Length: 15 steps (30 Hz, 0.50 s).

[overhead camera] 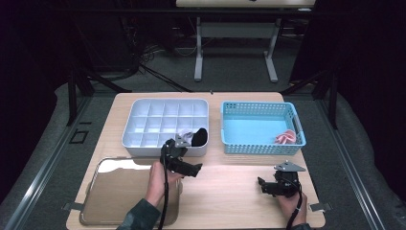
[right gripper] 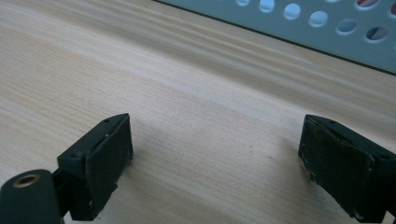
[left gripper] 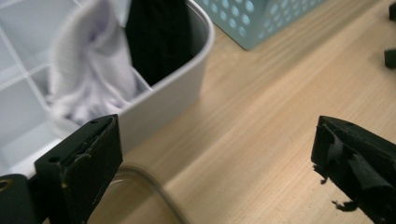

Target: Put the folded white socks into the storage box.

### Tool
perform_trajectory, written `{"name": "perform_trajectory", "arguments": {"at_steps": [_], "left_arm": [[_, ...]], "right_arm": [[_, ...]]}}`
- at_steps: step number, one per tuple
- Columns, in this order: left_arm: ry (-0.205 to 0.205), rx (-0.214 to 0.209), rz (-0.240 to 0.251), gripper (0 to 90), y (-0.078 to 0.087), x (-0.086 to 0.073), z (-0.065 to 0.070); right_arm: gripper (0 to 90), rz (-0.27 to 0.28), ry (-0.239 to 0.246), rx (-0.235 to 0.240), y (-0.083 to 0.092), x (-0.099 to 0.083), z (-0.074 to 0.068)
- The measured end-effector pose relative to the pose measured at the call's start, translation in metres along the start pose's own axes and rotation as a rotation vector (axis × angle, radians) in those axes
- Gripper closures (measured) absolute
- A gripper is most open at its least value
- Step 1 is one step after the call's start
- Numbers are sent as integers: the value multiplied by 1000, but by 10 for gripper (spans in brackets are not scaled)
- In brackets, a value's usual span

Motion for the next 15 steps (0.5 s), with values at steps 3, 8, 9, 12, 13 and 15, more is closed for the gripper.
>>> {"name": "perform_trajectory", "arguments": {"at_steps": [3,8,9,12,13,15], "left_arm": [[-9,5,-5,4,-7,-10,11],[-30,6,-18,2,-18,-24,29],[-29,6,-18,2,-20,-27,33],[-45,-5,-34,2,-28,-35,46],[-54,-3,-41,2,-32,-37,51],[-60,-9,-51,2,-37,-40,58]], "right_arm": [[95,2,1,0,0,0,0],[97,2,3,-1,0,0,0],[97,3,3,-2,0,0,0],[97,0,3,-1,0,0,0],[97,3,4,-1,0,0,0],[97,1,3,-1,0,0,0]]}}
Point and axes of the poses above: each handheld gripper's, and its own axes: y roughly backward along the jaws, x roughly out of its top, z roughly to its right, the point moved 3 cm from there along -y, roughly forward along the jaws, and after that the axes turned 14 degrees about z, right-handed, at the moved point
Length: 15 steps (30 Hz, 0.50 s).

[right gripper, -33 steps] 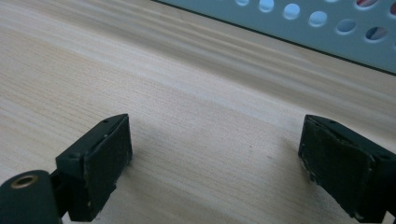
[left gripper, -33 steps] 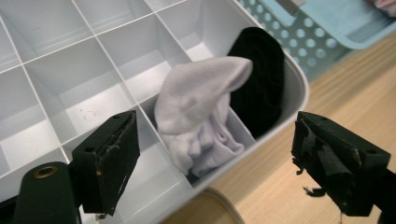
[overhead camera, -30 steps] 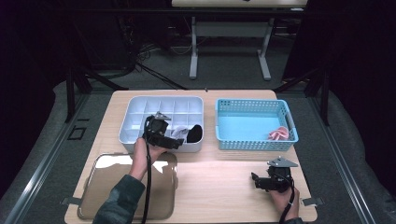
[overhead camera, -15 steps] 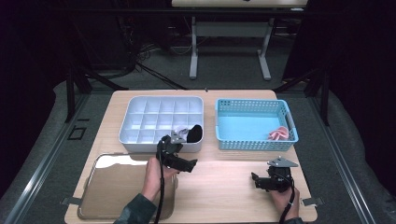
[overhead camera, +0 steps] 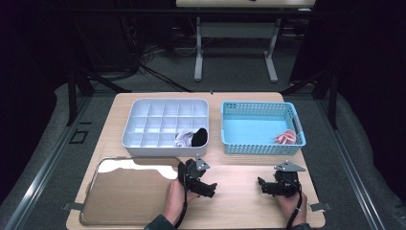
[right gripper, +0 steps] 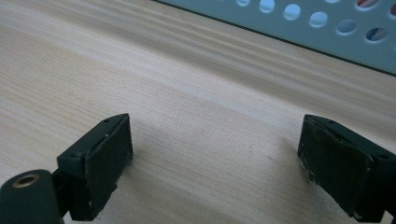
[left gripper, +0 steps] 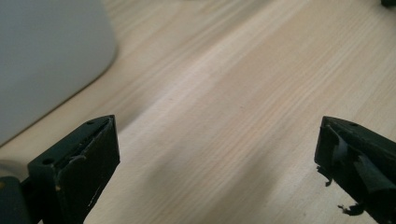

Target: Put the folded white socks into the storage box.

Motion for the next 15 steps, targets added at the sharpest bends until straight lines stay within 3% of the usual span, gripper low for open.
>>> {"name": "perform_trajectory", "arguments": {"at_steps": [4,10,15], "left_arm": [[-11,-9,-4,2,-8,-4,11],[-35,22,-4,1,-15,-8,21],[-7,8,7,1,-20,-12,25]], "right_arm": [[94,1,2,1,0,0,0],[69,-12,1,8,0,0,-1],[53,-15,2,17,-1,0,-1]]}}
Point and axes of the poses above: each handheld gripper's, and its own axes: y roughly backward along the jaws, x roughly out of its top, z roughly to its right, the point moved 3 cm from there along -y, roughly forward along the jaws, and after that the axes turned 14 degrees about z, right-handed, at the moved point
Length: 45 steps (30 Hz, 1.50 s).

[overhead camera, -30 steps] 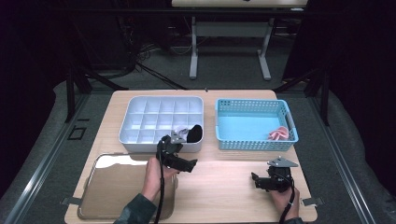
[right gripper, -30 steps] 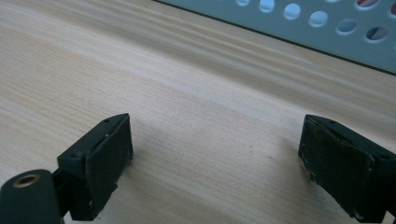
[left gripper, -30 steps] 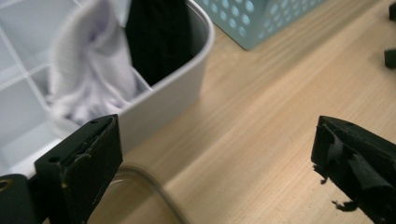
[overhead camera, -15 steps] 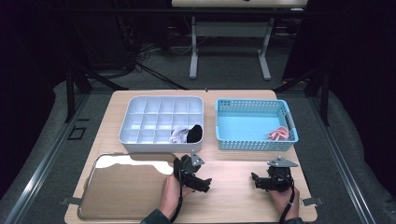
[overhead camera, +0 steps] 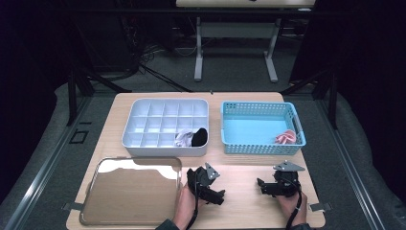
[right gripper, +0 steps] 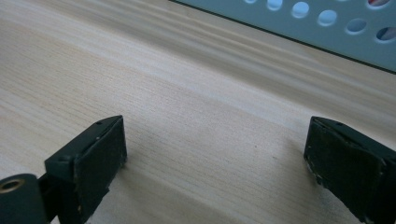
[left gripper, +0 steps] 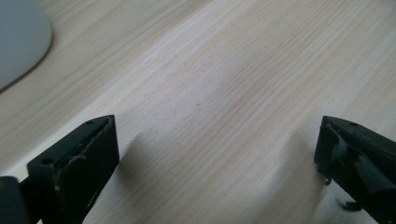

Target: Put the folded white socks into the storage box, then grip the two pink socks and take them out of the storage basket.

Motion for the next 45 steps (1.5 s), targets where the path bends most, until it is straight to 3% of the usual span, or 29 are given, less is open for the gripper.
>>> {"name": "perform_trajectory", "arguments": {"at_steps": [13,20,28,29,30,34,45], "left_arm": [[33,33,36,0,1,-4,3],[39,43,55,0,1,-5,4],[42,47,64,0,1,-6,4],[42,47,64,0,1,-6,4],[43,47,66,0,1,-6,5],[44,48,69,0,1,-6,5],[41,49,78,0,1,-7,4]], "right_arm": [[48,17,-61,50,14,10,4],[53,22,-40,72,36,32,7],[74,58,-28,41,54,72,33],[74,58,-28,41,54,72,33],[77,60,-24,29,53,84,43],[80,37,-29,12,45,100,62],[114,-25,-32,-23,11,125,93]]}}
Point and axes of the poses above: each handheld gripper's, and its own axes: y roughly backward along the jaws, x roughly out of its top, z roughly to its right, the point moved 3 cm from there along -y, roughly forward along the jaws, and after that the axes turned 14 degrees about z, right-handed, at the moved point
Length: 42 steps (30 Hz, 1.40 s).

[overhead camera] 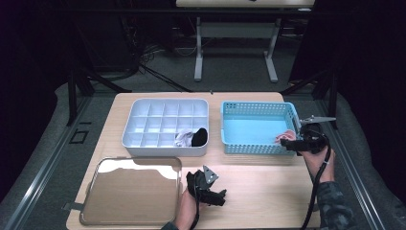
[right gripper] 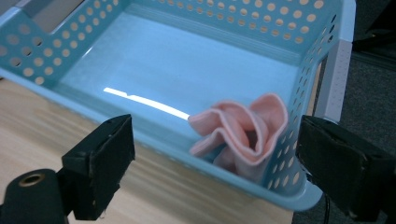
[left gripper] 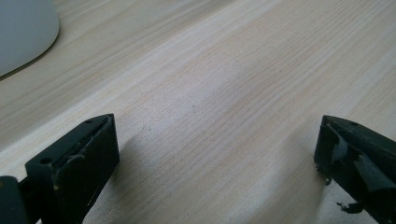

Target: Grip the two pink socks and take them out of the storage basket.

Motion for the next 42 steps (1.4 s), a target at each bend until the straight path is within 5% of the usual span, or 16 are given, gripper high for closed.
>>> {"name": "perform_trajectory", "arguments": {"at_steps": [12,20,27,29,42], "left_arm": [[2,-1,1,0,0,0,0],[1,-2,0,1,0,0,0],[-1,-1,-1,1,1,0,0],[-1,-1,-1,1,1,0,0],[1,0,0,1,1,0,0]], "right_arm": [[173,-98,-41,-49,-34,2,16],[375,-140,-58,-82,-40,-2,18],[727,-141,-55,-94,-42,-5,16],[767,-129,-62,-88,-41,-5,16],[803,-65,-72,-69,-30,7,14]]}}
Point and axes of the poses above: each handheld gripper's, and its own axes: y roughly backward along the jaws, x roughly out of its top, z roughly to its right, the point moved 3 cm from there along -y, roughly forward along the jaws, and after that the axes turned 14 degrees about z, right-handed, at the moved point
